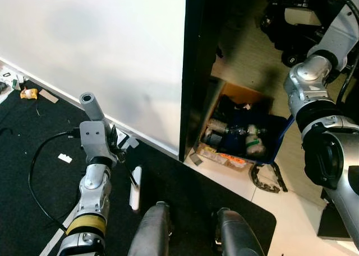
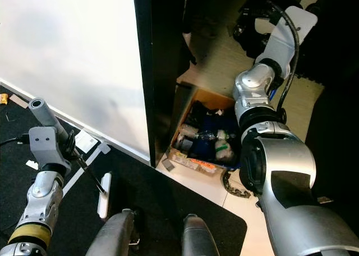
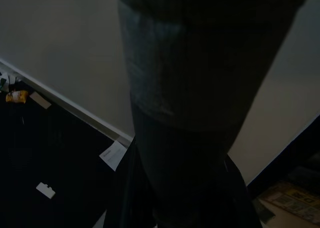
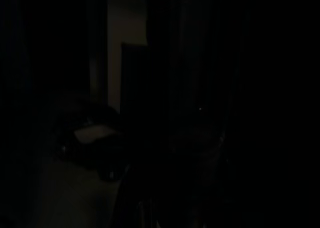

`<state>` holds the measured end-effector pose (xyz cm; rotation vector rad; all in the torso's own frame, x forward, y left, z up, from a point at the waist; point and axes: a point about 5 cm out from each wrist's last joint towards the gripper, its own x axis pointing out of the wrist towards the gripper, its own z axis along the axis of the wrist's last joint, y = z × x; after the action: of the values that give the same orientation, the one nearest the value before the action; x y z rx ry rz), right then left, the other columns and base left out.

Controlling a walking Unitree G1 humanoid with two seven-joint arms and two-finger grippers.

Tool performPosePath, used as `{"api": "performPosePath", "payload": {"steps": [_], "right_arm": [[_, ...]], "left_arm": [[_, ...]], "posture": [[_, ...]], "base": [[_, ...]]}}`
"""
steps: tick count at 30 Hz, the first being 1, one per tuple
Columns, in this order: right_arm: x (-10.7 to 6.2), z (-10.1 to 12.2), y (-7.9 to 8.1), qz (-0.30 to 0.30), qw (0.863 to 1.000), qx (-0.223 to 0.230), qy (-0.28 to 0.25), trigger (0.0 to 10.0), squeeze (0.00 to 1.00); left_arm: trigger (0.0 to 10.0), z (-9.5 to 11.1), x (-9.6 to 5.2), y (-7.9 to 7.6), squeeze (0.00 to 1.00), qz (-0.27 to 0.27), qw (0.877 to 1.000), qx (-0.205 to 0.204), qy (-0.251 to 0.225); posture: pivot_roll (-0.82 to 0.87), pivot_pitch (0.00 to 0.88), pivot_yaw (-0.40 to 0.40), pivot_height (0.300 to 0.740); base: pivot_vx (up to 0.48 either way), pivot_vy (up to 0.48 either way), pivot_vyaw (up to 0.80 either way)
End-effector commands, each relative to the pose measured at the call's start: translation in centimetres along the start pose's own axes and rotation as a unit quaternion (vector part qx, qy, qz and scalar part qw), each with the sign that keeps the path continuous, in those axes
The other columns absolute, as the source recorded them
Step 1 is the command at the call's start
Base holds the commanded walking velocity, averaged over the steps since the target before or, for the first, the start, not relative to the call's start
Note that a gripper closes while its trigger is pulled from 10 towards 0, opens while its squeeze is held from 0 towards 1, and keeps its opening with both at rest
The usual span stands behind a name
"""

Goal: Sweep floor

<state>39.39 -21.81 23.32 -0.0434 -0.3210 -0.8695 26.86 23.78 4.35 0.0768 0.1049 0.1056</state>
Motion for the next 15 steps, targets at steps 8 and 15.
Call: {"api": "performPosePath", "payload": {"steps": [8,15], "right_arm": [[-1.3,2.2,1.8,0.024,0.996,0.016,-0.087,10.0,0.0],[-4.1,2.3,3.3,0.058,0.986,0.021,-0.157,10.0,0.0]], "left_arm": [[10.0,0.9,0.2,0.7,0.0,0.008,1.0,0.008,-0.018],[10.0,0.9,0.2,0.7,0.0,0.008,1.0,0.008,-0.018]], "posture": [[0.08,0.119,-0.068,0.74],[0.07,0.122,-0.066,0.74]], "base": [[0.0,0.0,0.0],[0.0,0.0,0.0]]}}
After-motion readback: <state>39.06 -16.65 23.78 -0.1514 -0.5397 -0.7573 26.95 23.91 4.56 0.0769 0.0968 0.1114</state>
